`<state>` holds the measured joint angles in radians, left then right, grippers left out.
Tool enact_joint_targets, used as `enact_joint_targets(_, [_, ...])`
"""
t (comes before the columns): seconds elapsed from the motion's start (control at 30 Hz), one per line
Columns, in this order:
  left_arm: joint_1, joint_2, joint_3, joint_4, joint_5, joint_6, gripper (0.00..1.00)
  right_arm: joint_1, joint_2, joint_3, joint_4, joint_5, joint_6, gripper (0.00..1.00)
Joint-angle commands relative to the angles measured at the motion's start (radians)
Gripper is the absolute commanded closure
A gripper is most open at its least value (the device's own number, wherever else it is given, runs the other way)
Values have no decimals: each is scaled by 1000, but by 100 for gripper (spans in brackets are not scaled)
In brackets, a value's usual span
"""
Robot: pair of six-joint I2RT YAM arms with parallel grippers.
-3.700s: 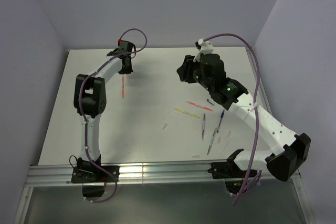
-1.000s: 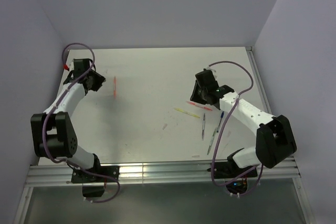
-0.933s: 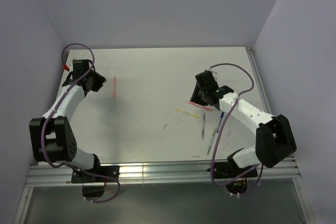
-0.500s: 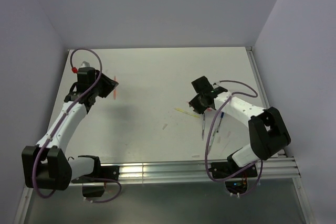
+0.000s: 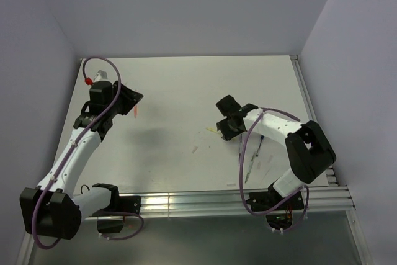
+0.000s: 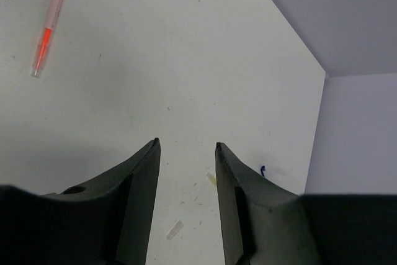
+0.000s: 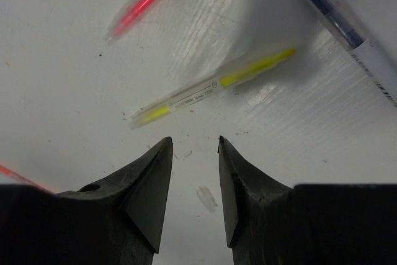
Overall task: Insert the pens into the pen caps
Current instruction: Pick up the pen from the center of the board.
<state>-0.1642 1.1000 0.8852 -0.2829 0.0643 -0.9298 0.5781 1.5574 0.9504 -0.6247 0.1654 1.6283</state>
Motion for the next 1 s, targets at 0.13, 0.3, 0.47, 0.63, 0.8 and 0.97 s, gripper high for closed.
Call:
enact_joint_targets(0.13, [9, -60, -3, 36, 9, 14, 53, -1, -3, -13, -30, 59, 149, 55])
enact_joint_targets(0.3, [11, -71, -5, 37, 9, 19, 53, -14, -8, -19, -9, 63, 196, 54])
enact_joint_targets(0.47, [11, -61, -5, 39, 20, 16, 53, -49, 21, -13, -3, 16, 192, 55])
enact_joint_targets(0.63, [11, -63, -5, 37, 12, 16, 53, -58, 58, -12, 23, -16, 193, 55])
enact_joint_targets(0.8, [12, -60, -5, 39, 14, 16, 53, -64, 82, -5, 23, -32, 199, 55])
enact_joint_targets(0.97, [12, -61, -6, 40, 16, 16, 53, -69, 89, -6, 14, -30, 200, 55])
